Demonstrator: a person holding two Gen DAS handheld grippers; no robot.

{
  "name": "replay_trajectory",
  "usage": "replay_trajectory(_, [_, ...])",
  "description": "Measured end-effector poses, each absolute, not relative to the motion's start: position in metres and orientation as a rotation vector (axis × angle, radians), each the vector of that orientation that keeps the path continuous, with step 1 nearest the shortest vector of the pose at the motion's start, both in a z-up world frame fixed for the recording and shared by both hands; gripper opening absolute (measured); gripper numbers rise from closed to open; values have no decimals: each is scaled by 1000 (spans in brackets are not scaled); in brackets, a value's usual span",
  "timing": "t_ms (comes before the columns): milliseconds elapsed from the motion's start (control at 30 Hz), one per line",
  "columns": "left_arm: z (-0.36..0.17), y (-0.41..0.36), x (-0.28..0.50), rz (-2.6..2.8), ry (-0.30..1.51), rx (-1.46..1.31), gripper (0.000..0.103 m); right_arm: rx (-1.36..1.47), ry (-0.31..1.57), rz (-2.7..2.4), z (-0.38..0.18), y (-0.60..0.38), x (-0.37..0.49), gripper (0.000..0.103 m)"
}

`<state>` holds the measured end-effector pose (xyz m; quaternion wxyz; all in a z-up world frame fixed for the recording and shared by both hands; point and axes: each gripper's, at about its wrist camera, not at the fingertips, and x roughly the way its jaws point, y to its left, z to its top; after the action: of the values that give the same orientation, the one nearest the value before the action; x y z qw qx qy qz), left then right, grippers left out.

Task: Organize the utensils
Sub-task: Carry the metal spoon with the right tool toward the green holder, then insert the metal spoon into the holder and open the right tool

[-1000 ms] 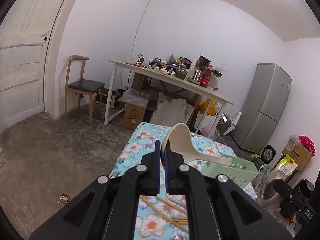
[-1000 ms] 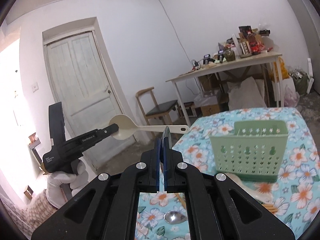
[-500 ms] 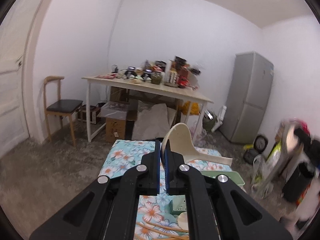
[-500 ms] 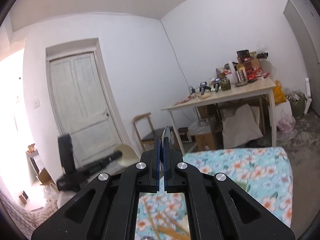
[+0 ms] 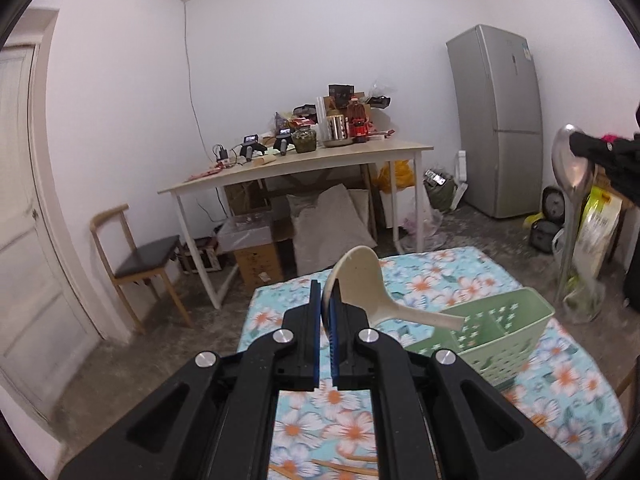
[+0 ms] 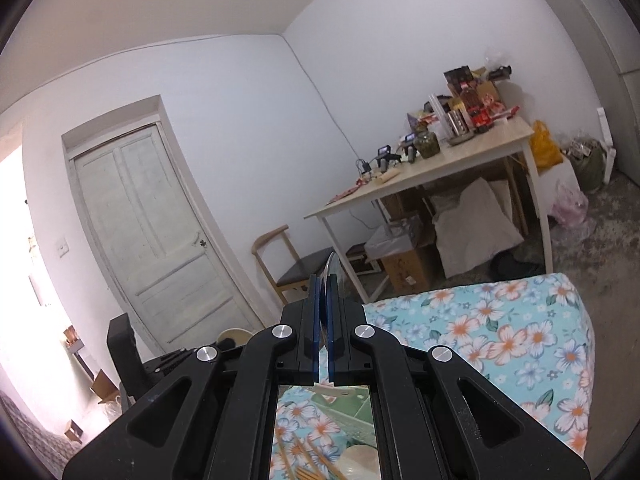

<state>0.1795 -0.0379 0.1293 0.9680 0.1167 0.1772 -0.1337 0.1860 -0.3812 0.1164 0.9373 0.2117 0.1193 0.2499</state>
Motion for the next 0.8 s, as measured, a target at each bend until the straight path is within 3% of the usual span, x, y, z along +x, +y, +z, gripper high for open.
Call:
replay_trajectory(267, [115,-49,194,-242,389,317,3,480,251,553,111,-390,206,1])
replay_trajectory(800, [70,-97,221,-270,496,476,3,440,394,494,49,-380,225,1])
